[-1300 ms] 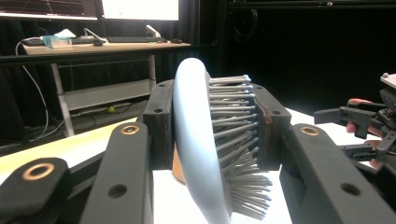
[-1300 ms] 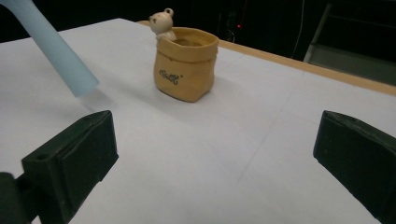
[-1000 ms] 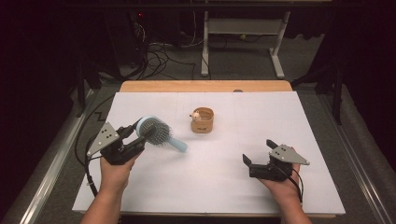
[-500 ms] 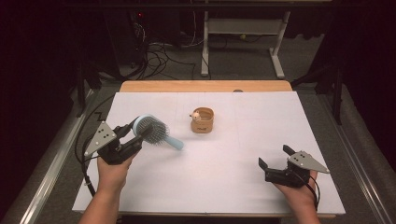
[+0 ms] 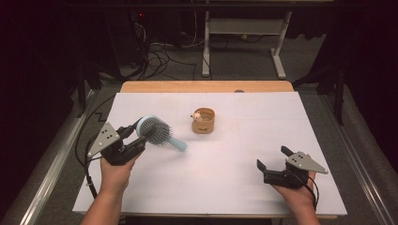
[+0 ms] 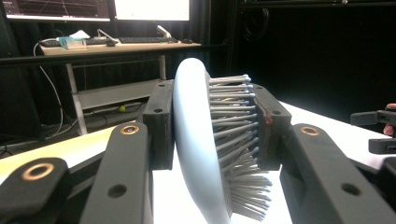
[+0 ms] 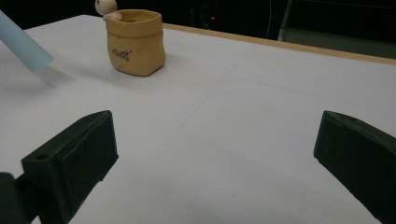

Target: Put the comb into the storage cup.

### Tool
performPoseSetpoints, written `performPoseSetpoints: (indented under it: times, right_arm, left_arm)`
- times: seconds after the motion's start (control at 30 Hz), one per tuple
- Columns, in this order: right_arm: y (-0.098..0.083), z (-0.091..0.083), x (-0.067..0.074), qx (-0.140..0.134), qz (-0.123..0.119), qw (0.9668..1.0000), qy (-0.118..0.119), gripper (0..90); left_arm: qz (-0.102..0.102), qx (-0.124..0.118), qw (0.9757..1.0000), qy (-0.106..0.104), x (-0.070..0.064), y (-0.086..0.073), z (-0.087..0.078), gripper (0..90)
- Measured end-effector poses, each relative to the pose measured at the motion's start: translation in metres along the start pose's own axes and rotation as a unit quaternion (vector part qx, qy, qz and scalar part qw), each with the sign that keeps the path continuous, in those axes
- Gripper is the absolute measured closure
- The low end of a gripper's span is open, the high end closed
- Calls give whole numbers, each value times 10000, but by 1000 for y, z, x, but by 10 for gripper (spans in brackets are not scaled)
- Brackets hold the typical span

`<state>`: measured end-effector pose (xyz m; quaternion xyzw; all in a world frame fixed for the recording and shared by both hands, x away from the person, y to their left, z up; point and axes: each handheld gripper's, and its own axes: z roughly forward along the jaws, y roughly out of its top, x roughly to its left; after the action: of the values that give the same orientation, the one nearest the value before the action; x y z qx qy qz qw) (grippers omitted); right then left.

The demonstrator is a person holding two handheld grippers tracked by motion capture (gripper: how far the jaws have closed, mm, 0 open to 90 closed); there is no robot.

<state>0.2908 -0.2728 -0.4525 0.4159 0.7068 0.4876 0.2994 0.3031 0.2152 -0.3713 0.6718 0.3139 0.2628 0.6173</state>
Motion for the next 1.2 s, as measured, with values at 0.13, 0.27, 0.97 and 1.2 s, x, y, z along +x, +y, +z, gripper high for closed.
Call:
performPoseSetpoints:
  times: [0.13, 0.27, 0.97, 1.2]
  right_arm:
    - [0, -1, -1, -33, 2, 10000, -14, 1]
    - [-1, -1, -1, -30, 26, 10000, 2, 1]
    - [2, -1, 3, -89, -84, 9999, 55, 2]
    - [3, -1, 2, -134, -61, 9999, 51, 2]
  left_arm:
    - [57, 8, 10000, -17, -2, 1, 1, 588]
    - [25, 42, 10000, -56, -3, -1, 4, 588]
    - [169, -130, 9996, -187, -18, 5, 5, 588]
    - [167, -265, 9993, -197, -20, 18, 9, 588]
